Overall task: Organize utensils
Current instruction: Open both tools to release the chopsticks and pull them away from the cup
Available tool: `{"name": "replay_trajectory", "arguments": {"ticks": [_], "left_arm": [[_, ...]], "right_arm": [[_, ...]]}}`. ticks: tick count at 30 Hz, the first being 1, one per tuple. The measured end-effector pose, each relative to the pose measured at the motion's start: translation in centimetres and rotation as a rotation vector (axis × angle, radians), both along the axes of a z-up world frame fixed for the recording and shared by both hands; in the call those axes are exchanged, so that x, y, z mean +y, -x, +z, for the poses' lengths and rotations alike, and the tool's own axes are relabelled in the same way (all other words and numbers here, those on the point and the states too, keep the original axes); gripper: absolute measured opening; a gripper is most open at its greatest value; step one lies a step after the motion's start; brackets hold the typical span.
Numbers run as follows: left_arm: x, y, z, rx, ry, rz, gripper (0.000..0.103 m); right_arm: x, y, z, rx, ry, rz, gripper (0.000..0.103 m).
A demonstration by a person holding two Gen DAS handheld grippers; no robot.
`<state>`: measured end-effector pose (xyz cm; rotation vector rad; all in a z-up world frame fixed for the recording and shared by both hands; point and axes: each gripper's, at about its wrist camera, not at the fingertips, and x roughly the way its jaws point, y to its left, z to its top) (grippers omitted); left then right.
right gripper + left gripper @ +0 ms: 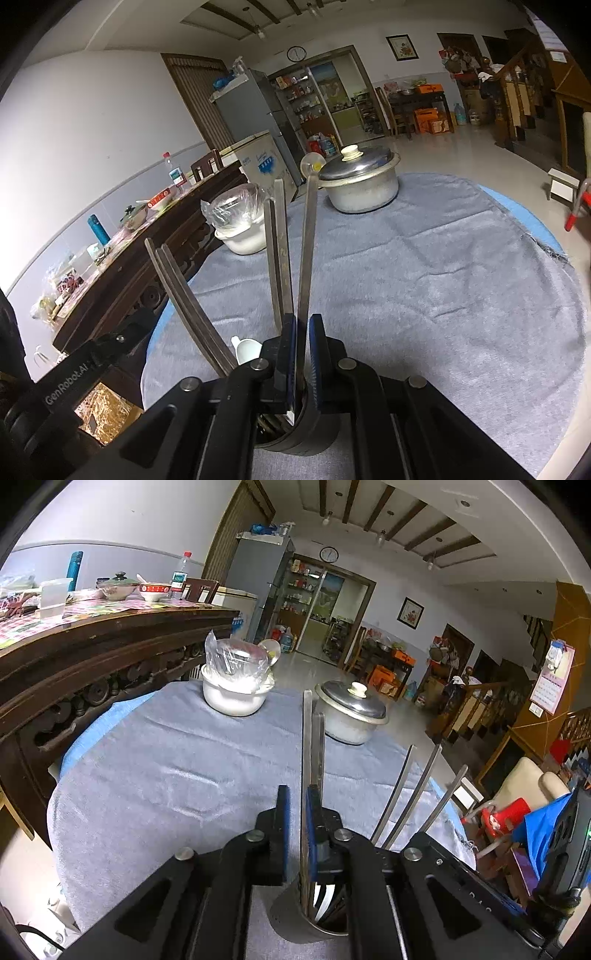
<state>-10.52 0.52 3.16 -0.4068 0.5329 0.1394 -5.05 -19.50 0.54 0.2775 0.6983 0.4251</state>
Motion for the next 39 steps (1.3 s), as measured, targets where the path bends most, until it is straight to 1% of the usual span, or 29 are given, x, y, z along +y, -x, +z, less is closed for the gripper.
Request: {"name": "replay_trajectory", "arguments": {"ticks": [1,2,3,5,9,13,16,19,23,27,34,36,39], "left_arm": [[0.2,0.1,0.1,0.002,0.004,0.003,0.031],[0.4,0.2,0.3,0.000,0.008,0.012,0.048],[0.6,0.5,0.4,-0.005,0.009,0.022,0.054],[1.0,0.9,0.6,-0.010,0.006,0.038,0.054],[2.1,0.6,0.5,0.032,0.027,0.047,0.054],[2.6,0.4,-0.1,0.072,0.024,0.059,0.054],[2.5,0.2,-0.5,0.098,0.019,0.047,0.054],[2.5,0.3,-0.7,0.107,0.016,0.042,0.055],[2.6,0.3,-0.8,0.115,0.011,0.038,0.061],[2.4,0.2,-1.0,0.129,-0.004,0.020,0.062],[2.0,-0.3,-1.9,0.181,-0.028,-0.033,0.064],[2.0,-0.5,-2.4,0.201,-0.028,-0.052,0.066],[2.6,-1.1,-2.6,0.218,0.001,-0.066,0.066]], "right_arm": [[-0.1,0.1,0.1,-0.003,-0.001,-0.003,0.028],[-0.3,0.2,0.3,-0.009,-0.001,-0.008,0.046],[-0.4,0.4,0.6,-0.018,-0.004,-0.011,0.061],[-0.7,0.8,1.1,-0.041,0.002,-0.011,0.062],[-1.3,1.3,1.9,-0.052,0.021,-0.006,0.063],[-1.6,1.4,2.1,-0.049,0.033,-0.008,0.063],[-1.5,1.4,1.8,-0.031,0.039,0.000,0.063],[-1.4,1.5,1.7,-0.024,0.049,0.005,0.064],[-1.2,1.7,1.6,-0.019,0.061,0.018,0.066],[-1.1,1.9,1.6,-0.015,0.073,0.030,0.070],[-0.7,2.2,1.2,-0.004,0.114,0.075,0.073],[-0.7,2.1,0.9,0.010,0.111,0.087,0.074],[-1.5,1.1,0.5,0.053,0.051,0.092,0.074]]}}
